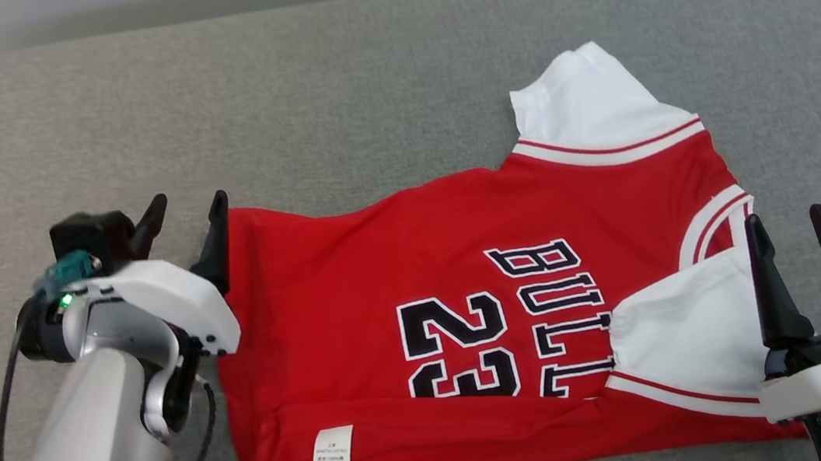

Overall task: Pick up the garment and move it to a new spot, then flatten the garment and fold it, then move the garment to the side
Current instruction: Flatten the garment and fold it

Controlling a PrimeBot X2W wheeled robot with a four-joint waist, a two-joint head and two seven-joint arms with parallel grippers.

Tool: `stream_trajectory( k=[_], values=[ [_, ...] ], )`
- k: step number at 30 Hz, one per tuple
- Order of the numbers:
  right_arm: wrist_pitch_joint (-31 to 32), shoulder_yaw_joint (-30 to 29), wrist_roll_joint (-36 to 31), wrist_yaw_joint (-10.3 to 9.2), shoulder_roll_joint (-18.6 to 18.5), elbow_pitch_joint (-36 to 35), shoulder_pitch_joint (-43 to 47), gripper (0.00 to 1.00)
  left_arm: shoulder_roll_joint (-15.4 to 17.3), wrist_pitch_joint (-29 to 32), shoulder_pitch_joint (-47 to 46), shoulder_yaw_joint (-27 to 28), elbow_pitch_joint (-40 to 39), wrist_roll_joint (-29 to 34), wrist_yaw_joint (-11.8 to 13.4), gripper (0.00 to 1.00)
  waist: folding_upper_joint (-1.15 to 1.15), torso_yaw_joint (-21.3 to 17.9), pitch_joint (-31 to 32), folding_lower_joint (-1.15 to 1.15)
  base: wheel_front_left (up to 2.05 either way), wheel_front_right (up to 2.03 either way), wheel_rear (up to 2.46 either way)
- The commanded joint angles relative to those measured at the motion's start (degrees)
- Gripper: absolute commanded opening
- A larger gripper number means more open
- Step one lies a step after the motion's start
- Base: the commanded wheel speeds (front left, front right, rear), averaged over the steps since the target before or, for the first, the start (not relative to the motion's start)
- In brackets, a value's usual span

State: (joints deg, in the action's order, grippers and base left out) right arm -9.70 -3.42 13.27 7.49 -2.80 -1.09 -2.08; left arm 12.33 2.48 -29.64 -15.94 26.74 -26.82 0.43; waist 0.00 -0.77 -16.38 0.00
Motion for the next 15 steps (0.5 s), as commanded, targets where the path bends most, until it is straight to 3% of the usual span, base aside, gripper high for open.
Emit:
stream_trajectory(
  k=[1,7,8,9,11,12,15],
  values=[
    [-0.5,-0.1,0.21,0.01,-0.24,0.38,-0.8,1.0,0.28,0.64,-1.47,0.06,1.57,-0.54,-0.48,1.0,0.0,-1.34,-1.58,0.0,0.0,0.0,0.0],
    [-1.09,0.96,0.99,0.01,-0.23,3.04,-1.89,1.0,0.29,5.15,-5.86,-0.1,10.66,-2.56,-2.31,1.0,0.0,-2.59,-2.24,0.0,0.0,0.0,0.0],
    [-1.1,0.96,1.07,0.01,-0.23,3.35,-1.97,1.0,0.18,5.93,-6.14,-0.27,11.69,-2.9,-2.6,0.95,0.0,-2.64,-2.28,0.0,0.0,0.0,0.0],
    [-1.19,0.98,1.16,0.01,-0.23,3.66,-2.09,1.0,0.07,6.47,-6.57,-0.33,12.47,-3.12,-2.91,0.6,0.0,-2.67,-2.36,0.0,0.0,0.0,0.0],
    [-1.39,0.93,1.24,0.01,-0.23,4.18,-2.39,1.0,0.06,7.57,-7.28,-0.65,14.2,-3.37,-3.45,0.3,0.0,-2.69,-2.57,0.0,0.0,0.0,0.0],
    [-1.43,0.84,1.32,0.01,-0.24,4.33,-2.61,1.0,-0.04,7.77,-7.64,-0.77,14.83,-3.53,-3.57,0.0,0.0,-2.7,-2.71,0.0,0.0,0.0,0.0],
    [-1.4,0.61,1.36,0.01,-0.24,4.73,-3.45,1.0,-0.36,8.07,-8.64,-1.16,16.46,-3.86,-4.35,0.0,0.0,-2.74,-3.29,0.0,0.0,0.0,0.0]
  ],
)
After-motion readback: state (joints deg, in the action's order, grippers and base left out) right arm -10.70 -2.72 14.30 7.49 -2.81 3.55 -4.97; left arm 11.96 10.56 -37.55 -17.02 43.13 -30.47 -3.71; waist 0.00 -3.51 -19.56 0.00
